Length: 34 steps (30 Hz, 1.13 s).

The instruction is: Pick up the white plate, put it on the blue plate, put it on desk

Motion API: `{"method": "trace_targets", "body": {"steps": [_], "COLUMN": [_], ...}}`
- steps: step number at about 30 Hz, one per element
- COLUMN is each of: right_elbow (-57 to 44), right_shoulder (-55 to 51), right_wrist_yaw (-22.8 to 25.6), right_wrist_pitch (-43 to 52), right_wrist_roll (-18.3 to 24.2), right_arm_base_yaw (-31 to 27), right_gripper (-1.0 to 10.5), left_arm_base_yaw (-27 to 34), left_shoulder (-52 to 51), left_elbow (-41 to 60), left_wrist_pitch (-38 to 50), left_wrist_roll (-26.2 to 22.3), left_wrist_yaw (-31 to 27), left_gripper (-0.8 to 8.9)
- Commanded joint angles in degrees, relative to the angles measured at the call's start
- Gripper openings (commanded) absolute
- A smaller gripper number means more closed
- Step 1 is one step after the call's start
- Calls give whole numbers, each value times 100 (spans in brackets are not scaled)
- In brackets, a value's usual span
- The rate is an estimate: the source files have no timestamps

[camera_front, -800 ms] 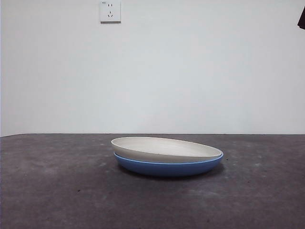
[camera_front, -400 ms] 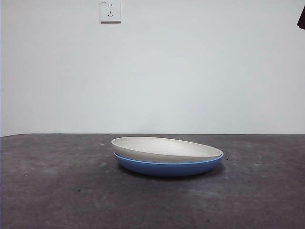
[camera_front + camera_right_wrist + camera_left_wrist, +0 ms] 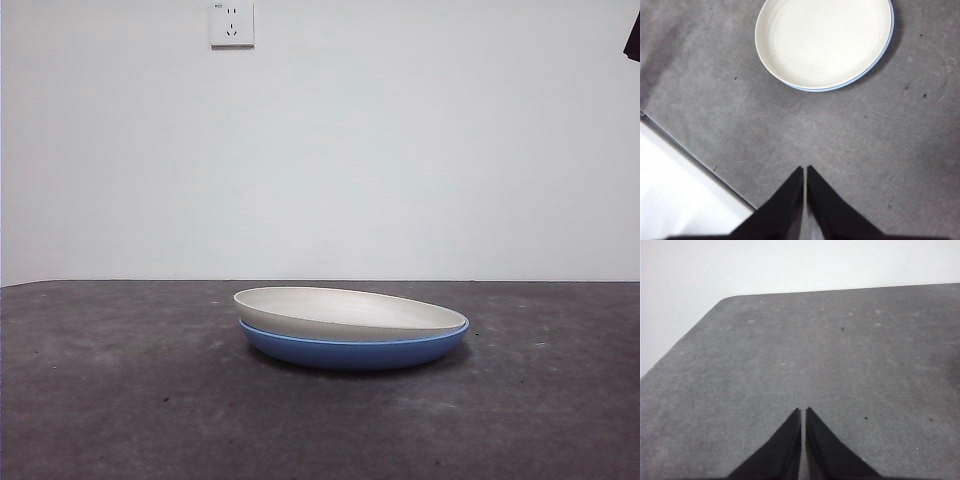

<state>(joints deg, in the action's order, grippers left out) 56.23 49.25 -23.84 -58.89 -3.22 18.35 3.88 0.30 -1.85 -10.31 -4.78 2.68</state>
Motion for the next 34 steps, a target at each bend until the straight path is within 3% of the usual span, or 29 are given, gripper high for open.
{"method": "trace_targets", "body": {"steps": [1, 4, 9, 14, 20, 34], "right_elbow": [87, 87, 79, -199, -1241, -4457], "right_shoulder": [44, -94, -636, -1598, -2719, -4680], "right_wrist_yaw": [-13, 11, -15, 164, 184, 214], "right_wrist_pitch": [57, 44, 212, 1137, 2387, 5401], "right_wrist_roll": [81, 138, 369, 553, 577, -205], "right_arm_base_yaw": [28, -76, -739, -1646, -2205, -2415], "right_gripper": [6, 6, 6, 6, 6, 6], "left_arm_base_yaw": [7, 7, 7, 7, 7, 7], "left_shoulder": [-13, -13, -13, -11, -13, -11], "left_elbow": [118, 118, 118, 118, 118, 118], "left_wrist_pitch": [-39, -39, -39, -39, -39, -39], "left_wrist_roll": [63, 63, 63, 63, 63, 63], "left_wrist_yaw": [-17, -17, -17, -17, -17, -17], "left_gripper": [16, 15, 16, 15, 16, 16]}}
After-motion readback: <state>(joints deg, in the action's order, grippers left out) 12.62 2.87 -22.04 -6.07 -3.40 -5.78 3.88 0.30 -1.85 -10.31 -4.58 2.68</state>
